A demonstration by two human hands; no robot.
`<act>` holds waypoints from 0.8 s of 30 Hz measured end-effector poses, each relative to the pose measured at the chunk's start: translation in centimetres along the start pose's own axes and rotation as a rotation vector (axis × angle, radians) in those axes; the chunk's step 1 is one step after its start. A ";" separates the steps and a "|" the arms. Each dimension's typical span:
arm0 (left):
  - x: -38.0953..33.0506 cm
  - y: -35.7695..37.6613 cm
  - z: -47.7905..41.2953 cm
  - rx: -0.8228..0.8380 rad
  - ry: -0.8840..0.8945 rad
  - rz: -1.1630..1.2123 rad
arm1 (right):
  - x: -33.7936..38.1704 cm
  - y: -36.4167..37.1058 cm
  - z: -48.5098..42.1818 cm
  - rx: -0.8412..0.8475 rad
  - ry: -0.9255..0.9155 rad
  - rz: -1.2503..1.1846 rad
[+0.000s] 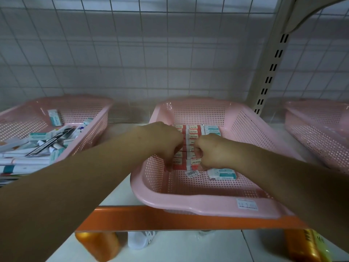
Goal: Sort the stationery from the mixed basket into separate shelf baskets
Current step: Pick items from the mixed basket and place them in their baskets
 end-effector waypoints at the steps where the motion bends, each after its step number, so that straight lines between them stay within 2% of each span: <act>1: 0.0 0.0 0.0 -0.002 0.000 0.000 | 0.1 0.1 0.0 -0.005 -0.006 0.007; 16: -0.1 0.2 -0.2 -0.008 0.021 -0.024 | 0.2 0.4 0.0 0.004 -0.024 0.051; 22: -0.3 0.0 0.0 -0.006 0.034 -0.016 | -0.2 -0.4 0.4 0.034 0.028 -0.025; 24: -0.1 -0.4 0.2 -0.046 0.039 -0.016 | -0.1 -1.3 0.5 -0.011 0.028 -0.071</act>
Point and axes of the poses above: each hand's wrist, its own z-axis away from the middle knuckle, its own y-axis out of the palm, x = y × z, the point moved 7 cm from there along -z, towards the middle knuckle, and after that the axes turned 7 degrees about -z, right-handed, at the moved point
